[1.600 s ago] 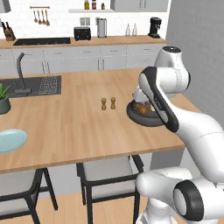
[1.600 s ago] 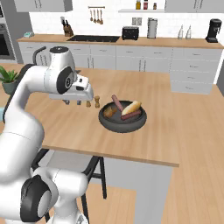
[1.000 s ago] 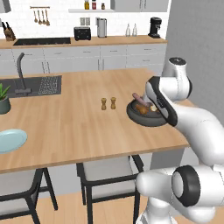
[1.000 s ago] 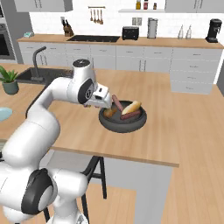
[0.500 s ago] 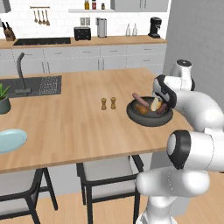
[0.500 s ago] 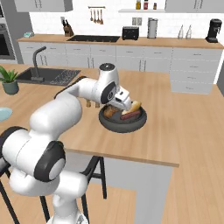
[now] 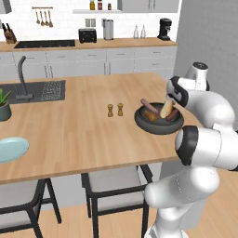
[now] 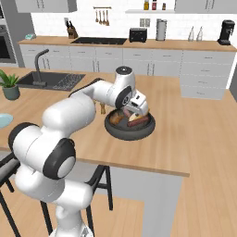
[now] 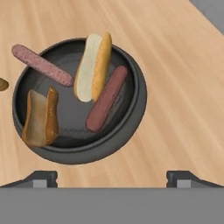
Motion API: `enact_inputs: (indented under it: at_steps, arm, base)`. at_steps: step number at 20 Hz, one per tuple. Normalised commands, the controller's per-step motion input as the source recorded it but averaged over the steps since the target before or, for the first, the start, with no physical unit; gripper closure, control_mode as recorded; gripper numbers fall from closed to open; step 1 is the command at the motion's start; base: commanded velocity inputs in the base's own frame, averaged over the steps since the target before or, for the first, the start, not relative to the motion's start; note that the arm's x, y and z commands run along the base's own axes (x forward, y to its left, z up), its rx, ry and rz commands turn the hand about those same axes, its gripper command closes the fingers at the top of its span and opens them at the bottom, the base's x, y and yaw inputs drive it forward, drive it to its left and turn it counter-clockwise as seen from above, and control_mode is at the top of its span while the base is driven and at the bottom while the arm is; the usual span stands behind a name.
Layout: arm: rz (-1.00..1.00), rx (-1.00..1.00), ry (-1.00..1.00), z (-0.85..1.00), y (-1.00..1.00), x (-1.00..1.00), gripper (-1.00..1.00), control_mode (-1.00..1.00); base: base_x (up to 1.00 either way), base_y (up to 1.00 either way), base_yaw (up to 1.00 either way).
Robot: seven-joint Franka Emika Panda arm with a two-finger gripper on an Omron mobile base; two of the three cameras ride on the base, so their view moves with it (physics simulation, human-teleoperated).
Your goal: Place one bun and one sausage from the bowl on each plate.
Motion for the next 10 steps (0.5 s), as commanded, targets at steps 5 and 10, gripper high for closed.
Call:
enact_inputs:
  at_steps: [5, 10]
  arm:
    - [0.00, -0.03, -0.07, -0.07, -0.03, 0.02, -1.00, -1.00]
    - [0.00, -0.04, 0.00, -0.23, 0.00, 0.24, -1.00, -1.00]
  base:
    - [0.00, 0.00, 0.00]
    - [0.00, 0.00, 0.00]
